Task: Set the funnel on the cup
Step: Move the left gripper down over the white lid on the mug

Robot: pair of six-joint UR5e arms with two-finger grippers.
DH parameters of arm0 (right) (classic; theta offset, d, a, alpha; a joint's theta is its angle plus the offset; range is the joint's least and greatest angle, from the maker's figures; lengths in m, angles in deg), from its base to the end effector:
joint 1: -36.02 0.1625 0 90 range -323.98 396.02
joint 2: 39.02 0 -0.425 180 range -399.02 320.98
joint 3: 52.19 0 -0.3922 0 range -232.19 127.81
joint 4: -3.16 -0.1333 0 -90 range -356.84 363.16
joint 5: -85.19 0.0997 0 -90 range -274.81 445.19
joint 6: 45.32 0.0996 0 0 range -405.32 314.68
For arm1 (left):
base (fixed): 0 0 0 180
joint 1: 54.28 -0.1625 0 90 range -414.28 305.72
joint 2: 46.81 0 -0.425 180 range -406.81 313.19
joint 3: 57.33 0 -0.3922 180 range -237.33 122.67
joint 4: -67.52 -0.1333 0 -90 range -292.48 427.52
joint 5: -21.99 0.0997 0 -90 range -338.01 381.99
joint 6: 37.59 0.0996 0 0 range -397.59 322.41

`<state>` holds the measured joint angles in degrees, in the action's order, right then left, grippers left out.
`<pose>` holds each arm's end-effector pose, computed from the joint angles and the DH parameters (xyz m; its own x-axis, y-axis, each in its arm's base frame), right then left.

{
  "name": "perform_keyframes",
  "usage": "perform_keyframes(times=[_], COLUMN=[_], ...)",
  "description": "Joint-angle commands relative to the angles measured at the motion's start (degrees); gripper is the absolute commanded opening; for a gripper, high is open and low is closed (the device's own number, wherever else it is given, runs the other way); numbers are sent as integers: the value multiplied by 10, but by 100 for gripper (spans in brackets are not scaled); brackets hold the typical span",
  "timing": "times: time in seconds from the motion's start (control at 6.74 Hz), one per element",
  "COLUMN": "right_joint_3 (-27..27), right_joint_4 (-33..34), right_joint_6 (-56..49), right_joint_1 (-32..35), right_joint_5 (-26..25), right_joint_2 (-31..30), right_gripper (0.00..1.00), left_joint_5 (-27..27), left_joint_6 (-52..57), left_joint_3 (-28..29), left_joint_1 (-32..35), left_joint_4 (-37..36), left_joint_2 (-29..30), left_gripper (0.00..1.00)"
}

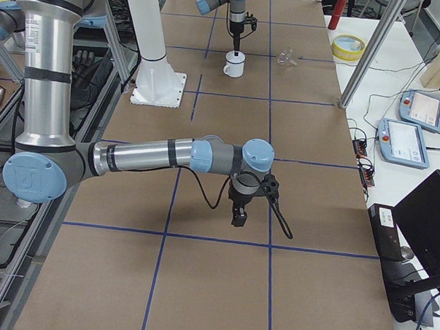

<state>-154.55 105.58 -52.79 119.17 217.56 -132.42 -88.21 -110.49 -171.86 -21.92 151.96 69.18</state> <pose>0.0112 -0.4619 0.6051 0.7166 -0.1762 0.6748 0.2140 0.9764 0.0276 0.4304 -0.3898 0.2375 0.6584 -0.0905 -0.7472 0.1074 0.9939 -0.0258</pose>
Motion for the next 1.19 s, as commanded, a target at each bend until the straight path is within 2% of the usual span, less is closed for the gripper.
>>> perform_keyframes(times=[0.0,0.15,0.45,0.74,1.04], right_joint_3=[0,0,0,0,0], right_joint_4=[0,0,0,0,0], right_joint_6=[0,0,0,0,0], right_joint_1=[0,0,0,0,0], right_joint_5=[0,0,0,0,0], right_joint_2=[0,0,0,0,0], right_gripper=[100,100,100,100,100], left_joint_5=[3,3,3,4,4], left_joint_6=[2,6,6,6,10], left_joint_3=[-10,-14,-12,-9,-8], left_joint_1=[-1,2,2,1,1], left_joint_4=[0,0,0,0,0], left_joint_2=[-8,-8,-9,-9,-9], left_gripper=[93,89,74,72,64])
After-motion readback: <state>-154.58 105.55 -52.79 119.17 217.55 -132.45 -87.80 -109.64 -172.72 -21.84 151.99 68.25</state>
